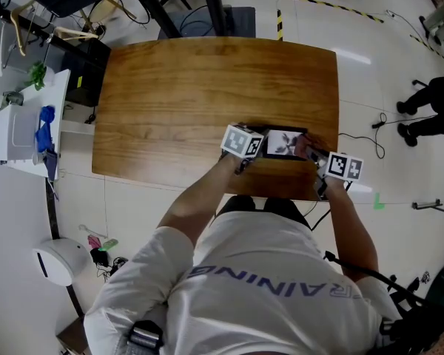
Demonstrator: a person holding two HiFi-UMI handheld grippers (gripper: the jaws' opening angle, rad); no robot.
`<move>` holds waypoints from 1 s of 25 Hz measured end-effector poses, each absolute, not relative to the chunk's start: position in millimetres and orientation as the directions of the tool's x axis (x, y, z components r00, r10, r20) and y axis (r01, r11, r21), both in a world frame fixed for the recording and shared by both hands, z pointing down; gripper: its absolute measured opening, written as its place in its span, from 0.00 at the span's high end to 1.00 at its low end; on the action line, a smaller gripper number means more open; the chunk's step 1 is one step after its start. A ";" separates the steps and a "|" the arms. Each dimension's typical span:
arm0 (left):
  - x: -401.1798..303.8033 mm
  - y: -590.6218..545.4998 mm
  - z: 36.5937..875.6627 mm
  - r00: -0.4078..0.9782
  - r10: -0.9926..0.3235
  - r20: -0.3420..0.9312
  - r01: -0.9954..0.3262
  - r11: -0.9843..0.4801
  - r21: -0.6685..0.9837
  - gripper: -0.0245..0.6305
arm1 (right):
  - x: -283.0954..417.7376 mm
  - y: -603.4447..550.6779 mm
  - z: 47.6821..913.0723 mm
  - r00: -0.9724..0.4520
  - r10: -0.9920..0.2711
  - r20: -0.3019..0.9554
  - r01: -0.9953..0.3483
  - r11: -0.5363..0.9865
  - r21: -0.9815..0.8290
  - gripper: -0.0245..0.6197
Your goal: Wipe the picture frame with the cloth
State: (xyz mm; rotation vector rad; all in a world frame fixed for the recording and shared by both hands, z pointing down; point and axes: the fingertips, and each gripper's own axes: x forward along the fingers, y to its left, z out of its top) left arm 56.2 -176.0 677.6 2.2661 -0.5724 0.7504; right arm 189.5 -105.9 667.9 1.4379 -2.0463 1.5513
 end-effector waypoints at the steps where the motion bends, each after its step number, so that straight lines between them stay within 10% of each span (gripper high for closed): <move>1: 56.3 -176.0 677.2 0.741 -0.187 0.644 -0.574 -0.675 0.464 0.95 | 188.6 -108.1 664.9 -0.512 -0.574 0.639 -0.772 -0.019 -0.635 0.78; 13: 56.5 -175.7 677.2 0.749 -0.209 0.629 -0.579 -0.668 0.468 0.95 | 66.1 -103.2 654.3 -0.739 -0.428 0.519 -0.610 0.101 -0.786 0.78; 25: 55.4 -176.1 676.4 0.748 -0.215 0.628 -0.580 -0.672 0.461 0.95 | 115.9 -94.8 668.4 -0.646 -0.479 0.594 -0.690 0.033 -0.723 0.78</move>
